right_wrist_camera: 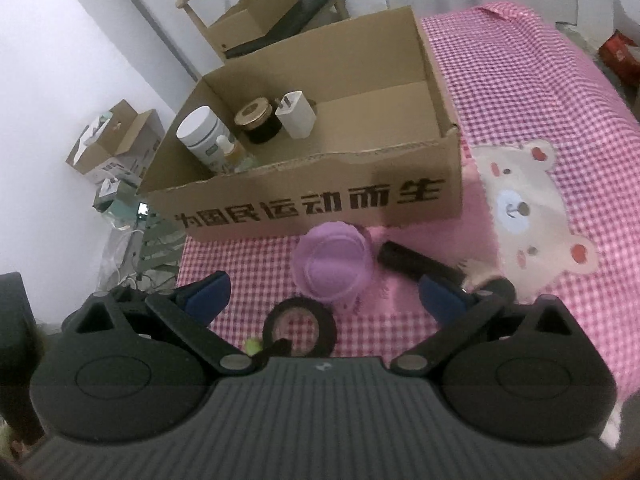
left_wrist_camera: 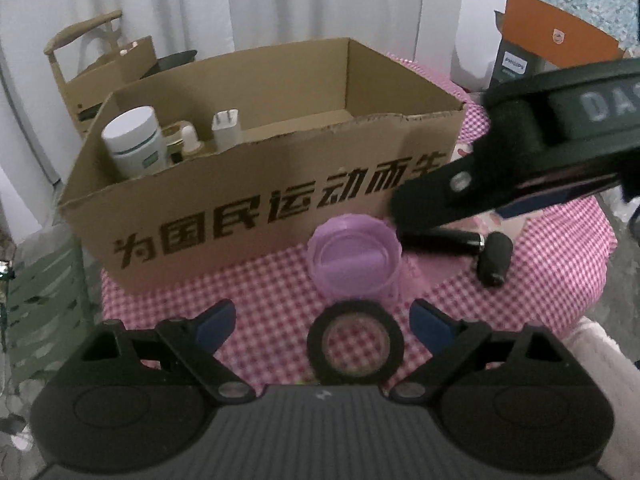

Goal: Organize soft objects
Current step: 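Move the right tool back out to the purple plastic bowl, then close the right gripper on the purple bowl's rim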

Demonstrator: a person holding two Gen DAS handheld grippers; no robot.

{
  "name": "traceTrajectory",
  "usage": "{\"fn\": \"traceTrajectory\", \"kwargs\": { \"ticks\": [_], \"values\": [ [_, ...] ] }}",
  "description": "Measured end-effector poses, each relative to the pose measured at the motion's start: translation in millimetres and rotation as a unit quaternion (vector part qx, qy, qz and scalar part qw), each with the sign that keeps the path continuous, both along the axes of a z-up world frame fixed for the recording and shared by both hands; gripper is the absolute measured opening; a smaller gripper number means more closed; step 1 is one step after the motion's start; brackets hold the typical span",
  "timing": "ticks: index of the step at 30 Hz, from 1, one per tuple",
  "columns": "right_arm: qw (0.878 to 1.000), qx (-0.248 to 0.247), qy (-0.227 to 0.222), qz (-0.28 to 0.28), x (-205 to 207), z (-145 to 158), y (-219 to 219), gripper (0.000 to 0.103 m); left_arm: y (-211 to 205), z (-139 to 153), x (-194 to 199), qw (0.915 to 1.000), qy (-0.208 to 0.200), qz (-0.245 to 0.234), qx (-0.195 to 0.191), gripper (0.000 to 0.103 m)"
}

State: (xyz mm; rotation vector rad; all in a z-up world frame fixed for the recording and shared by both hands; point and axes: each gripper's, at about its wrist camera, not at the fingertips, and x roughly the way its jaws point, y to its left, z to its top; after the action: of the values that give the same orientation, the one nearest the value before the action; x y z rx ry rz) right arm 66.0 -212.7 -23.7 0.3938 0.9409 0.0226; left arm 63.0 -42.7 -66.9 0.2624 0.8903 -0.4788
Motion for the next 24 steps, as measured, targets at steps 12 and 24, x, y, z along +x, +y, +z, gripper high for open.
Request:
{"fn": "traceTrajectory", "kwargs": {
  "ticks": [12,24],
  "values": [
    [0.997,0.042,0.06,-0.02,48,-55,-12,0.064,-30,-29,39,0.9988,0.0,-0.049,0.003,0.092],
    [0.996,0.028,0.083,-0.01,74,-78,-11,0.04,-41,-51,57,0.9975,0.026,-0.065,0.006,0.082]
  ]
}}
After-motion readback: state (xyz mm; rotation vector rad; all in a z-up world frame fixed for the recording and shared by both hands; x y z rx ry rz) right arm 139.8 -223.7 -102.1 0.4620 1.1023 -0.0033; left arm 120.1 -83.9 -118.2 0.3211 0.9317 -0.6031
